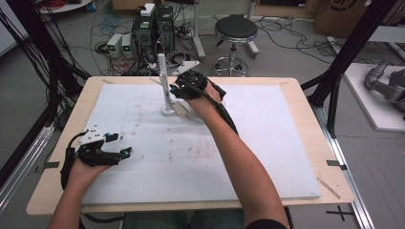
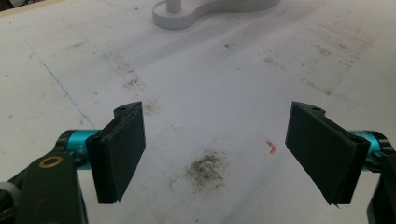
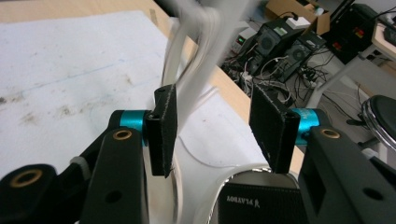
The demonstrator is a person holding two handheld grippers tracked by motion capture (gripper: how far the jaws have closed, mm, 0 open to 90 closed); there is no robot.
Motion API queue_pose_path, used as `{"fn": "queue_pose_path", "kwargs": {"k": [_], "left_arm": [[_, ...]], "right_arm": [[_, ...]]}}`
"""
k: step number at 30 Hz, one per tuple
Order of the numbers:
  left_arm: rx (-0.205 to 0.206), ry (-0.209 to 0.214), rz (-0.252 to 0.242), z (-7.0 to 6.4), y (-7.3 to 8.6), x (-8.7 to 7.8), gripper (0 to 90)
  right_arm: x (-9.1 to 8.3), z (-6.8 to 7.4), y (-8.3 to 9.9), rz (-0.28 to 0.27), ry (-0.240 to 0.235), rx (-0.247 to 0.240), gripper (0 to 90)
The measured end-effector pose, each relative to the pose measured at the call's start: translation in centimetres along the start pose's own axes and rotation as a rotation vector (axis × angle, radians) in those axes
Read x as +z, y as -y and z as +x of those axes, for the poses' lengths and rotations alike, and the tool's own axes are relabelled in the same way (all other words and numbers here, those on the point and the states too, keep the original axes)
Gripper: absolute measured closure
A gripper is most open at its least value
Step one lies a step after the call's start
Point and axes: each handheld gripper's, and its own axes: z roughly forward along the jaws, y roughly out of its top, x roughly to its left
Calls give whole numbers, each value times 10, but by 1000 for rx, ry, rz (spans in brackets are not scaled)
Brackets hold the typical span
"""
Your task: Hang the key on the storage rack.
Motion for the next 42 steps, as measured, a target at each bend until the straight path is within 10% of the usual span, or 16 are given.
{"fn": "queue_pose_path", "kwargs": {"k": [14,42], "left_arm": [[9,8,1,-3,-2,2,201],[15,-11,3,-6,-2,0,201]], "right_arm": [[-34,-2,16,-56,-22,35,424],[-113,-23,138,-82,-6,236,302]]}}
